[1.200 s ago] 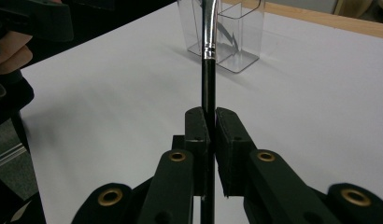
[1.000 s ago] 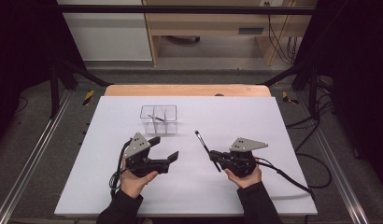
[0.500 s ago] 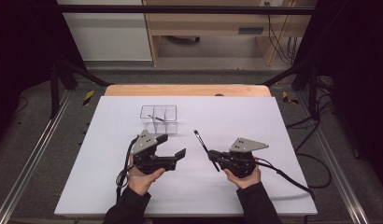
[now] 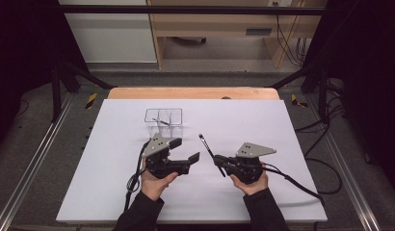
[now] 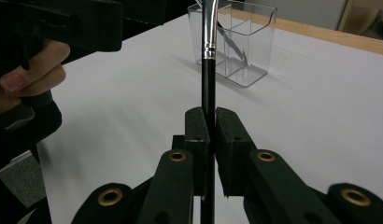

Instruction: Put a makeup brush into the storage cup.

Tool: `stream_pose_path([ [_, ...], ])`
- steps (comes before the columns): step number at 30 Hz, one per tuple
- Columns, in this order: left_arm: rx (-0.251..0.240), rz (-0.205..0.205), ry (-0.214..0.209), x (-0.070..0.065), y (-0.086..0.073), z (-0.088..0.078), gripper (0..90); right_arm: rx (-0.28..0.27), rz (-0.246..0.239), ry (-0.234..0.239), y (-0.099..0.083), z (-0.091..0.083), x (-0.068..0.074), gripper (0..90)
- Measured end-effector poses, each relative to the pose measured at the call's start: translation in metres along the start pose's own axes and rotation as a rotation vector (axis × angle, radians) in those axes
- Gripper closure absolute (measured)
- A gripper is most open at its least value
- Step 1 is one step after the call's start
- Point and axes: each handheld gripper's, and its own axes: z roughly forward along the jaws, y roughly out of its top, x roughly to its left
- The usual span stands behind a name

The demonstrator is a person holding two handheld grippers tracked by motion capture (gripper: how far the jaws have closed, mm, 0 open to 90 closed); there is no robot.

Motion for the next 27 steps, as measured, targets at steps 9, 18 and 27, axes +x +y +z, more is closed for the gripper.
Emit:
stream_pose_path([
  [9,-0.017,-0.026,-0.03,-0.005,0.003,0.009,17.0,-0.007,0.0,0.0,0.001,0.0,0.0,84.4],
  [18,-0.02,-0.054,-0.054,-0.01,0.004,0.02,20.0,-0.016,0.0,0.005,0.001,-0.001,0.001,84.4],
  [27,-0.029,-0.083,-0.07,-0.011,0.003,0.026,24.5,-0.03,0.001,0.009,0.002,-0.003,0.002,84.3],
])
